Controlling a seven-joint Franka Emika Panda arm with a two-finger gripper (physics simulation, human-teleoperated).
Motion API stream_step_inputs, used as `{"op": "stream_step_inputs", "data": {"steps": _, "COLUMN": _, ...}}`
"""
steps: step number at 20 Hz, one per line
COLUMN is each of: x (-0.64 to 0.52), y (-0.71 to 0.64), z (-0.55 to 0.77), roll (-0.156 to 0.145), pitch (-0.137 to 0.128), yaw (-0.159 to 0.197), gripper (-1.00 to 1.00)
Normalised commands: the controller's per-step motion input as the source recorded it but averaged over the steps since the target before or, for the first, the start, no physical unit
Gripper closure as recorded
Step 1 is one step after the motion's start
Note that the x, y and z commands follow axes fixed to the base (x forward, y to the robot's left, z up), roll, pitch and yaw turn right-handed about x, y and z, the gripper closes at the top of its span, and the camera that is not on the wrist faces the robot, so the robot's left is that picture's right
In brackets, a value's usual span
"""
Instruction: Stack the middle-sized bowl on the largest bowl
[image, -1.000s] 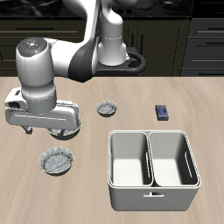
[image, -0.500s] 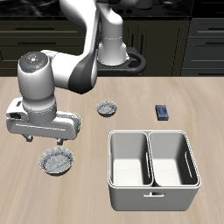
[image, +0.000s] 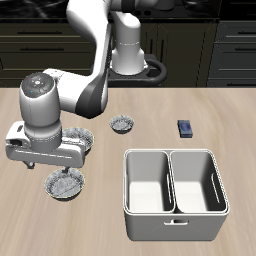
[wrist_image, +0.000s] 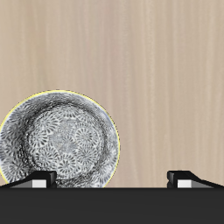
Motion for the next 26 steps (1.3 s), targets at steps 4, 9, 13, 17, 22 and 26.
{"op": "stream_step_inputs", "data": {"steps": 4, "x": -0.05, "y": -0.05, "z": -0.24, "roll": -0.013, "pitch": -0.002, "yaw": 0.002, "gripper": -1.00}}
{"op": "stream_step_inputs", "data": {"steps": 9, "x": -0.03, "y": -0.02, "z": -0.23, "roll": -0.005, "pitch": 0.017, "yaw": 0.011, "gripper": -1.00}}
{"op": "stream_step_inputs", "data": {"steps": 13, "x": -0.02, "y": 0.01, "z": -0.14, "roll": -0.009, "pitch": 0.001, "yaw": 0.018, "gripper": -1.00}}
{"op": "stream_step_inputs", "data": {"steps": 17, "x": 0.00, "y": 0.06, "z": -0.09, "roll": -0.011, "pitch": -0.030, "yaw": -0.009, "gripper": -1.00}}
{"op": "stream_step_inputs", "data": {"steps": 22, "x": 0.03, "y": 0.08, "z": -0.13, "roll": 0.007, "pitch": -0.010, "yaw": 0.006, "gripper": -1.00}}
{"op": "stream_step_inputs", "data": {"steps": 26, "x": 0.01, "y": -0.04, "z": -0.09, "roll": -0.005, "pitch": 0.013, "yaw": -0.010, "gripper": 1.00}}
